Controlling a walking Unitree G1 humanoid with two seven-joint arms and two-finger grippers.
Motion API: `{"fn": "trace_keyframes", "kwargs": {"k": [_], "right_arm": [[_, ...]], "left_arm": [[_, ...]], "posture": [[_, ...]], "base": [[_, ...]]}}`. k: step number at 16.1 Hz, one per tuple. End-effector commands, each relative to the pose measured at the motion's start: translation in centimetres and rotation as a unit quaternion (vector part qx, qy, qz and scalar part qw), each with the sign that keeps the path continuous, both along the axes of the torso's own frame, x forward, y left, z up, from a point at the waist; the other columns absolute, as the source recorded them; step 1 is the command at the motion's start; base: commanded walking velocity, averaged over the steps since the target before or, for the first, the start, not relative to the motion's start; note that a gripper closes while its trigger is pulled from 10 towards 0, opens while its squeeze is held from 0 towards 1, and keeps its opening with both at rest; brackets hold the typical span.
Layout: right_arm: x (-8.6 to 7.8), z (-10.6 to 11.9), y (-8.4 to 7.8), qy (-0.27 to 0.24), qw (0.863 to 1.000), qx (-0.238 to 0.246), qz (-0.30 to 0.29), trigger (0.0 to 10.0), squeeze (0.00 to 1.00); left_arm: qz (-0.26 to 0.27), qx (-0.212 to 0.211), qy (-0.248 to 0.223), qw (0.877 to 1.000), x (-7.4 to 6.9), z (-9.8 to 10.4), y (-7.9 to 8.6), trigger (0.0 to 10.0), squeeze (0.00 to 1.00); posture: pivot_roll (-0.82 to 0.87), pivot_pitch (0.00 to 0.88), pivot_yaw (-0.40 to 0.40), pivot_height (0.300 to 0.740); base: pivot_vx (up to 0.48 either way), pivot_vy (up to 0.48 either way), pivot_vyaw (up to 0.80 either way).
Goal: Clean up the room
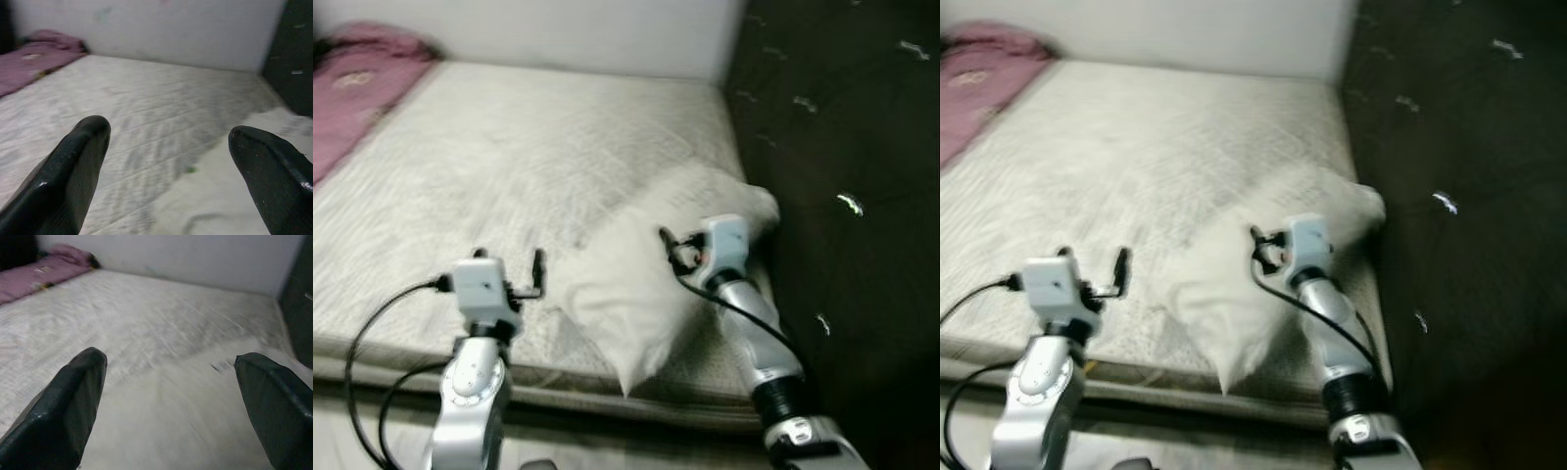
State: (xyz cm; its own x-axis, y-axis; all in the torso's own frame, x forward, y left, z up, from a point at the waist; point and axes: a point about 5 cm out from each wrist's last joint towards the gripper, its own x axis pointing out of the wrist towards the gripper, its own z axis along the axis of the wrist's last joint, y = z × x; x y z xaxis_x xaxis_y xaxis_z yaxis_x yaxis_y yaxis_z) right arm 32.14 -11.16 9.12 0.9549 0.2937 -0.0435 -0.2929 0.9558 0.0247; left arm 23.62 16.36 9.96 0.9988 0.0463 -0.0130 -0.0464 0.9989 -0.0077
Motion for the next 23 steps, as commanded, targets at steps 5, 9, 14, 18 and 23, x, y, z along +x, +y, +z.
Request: {"fn": "trace_keyframes", "kwargs": {"k": [5,9,14,18,23], "right_arm": [[0.0,0.2,0.5,-0.001,1.000,-0.001,0.006,10.0,0.00],[0.0,0.2,0.5,0.000,1.000,0.000,0.006,10.0,0.00],[0.1,0.0,0.5,0.006,1.000,0.002,0.002,10.0,0.00],[0.1,0.1,0.4,0.008,1.000,0.003,0.001,10.0,0.00],[0.2,0.4,0.4,0.005,1.000,0.001,0.003,10.0,0.00]], "left_arm": [[-0.001,-0.001,-0.002,1.000,0.1,0.1,0.2,10.0,0.00],[-0.006,-0.006,-0.005,1.000,0.1,0.3,0.0,10.0,0.00],[-0.021,0.030,-0.005,0.999,0.3,0.4,-0.2,10.0,0.00],[-0.011,0.034,-0.023,0.999,0.0,1.0,0.0,10.0,0.00],[-0.016,0.033,-0.022,0.999,-0.5,1.1,-0.3,10.0,0.00]], "posture": [[-0.05,0.000,-0.023,0.740],[-0.05,0.000,-0.023,0.740],[-0.04,0.000,-0.023,0.740],[-0.04,0.000,-0.024,0.740],[-0.03,0.000,-0.028,0.740]], "base": [[0.320,0.000,0.00],[0.250,0.000,0.00],[0.000,0.000,-0.09],[0.000,0.000,-0.53],[0.000,0.000,0.00]]}}
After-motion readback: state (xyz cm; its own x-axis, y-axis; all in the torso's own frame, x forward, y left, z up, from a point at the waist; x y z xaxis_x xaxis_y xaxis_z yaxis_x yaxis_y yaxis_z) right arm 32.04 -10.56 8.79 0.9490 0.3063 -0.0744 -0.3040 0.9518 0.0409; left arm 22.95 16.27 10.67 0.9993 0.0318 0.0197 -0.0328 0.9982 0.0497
